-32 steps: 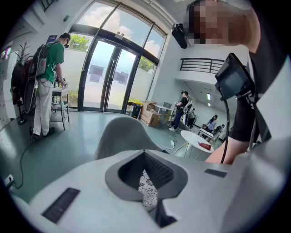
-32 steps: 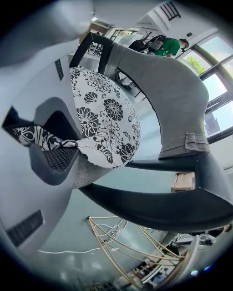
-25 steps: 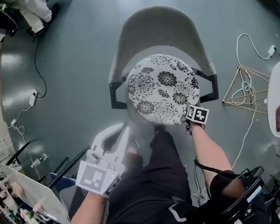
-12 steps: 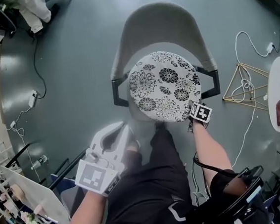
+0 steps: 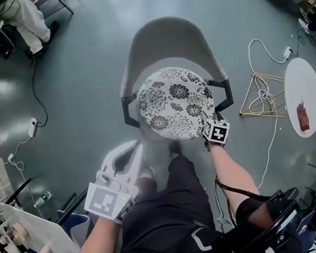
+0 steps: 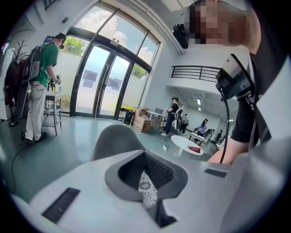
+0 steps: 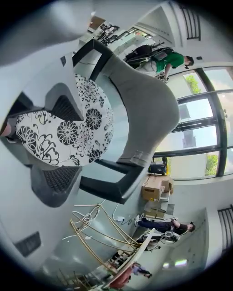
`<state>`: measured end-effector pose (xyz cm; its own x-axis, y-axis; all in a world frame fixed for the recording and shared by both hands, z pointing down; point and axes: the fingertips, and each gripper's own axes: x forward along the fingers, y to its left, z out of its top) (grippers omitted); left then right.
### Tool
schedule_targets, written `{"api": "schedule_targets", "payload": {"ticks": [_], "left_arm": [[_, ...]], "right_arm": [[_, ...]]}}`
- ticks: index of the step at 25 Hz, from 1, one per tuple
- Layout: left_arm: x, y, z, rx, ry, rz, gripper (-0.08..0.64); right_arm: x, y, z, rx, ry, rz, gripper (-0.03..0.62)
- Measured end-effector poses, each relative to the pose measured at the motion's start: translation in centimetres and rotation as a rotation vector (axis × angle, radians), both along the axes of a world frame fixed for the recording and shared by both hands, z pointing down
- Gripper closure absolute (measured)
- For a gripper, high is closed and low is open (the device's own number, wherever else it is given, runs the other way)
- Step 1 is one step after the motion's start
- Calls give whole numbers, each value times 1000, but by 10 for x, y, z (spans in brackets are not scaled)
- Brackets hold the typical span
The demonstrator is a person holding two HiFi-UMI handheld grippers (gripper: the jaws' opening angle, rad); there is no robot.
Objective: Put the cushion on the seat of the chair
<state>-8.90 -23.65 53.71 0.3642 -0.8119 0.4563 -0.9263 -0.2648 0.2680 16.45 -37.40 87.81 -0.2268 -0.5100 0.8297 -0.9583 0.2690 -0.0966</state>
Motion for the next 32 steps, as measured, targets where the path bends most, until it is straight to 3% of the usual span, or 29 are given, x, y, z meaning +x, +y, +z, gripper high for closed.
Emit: {"api": "schedule_targets", "payload": {"ticks": [12,32], "left_arm": [[-5,11,-51,106,16,14,552],[-19,14,-126,320,51,57,552]], "right_arm": [[-40,7,-134,165,-155,-67,510],[-125,53,-373,472,-376,-315,563]]}}
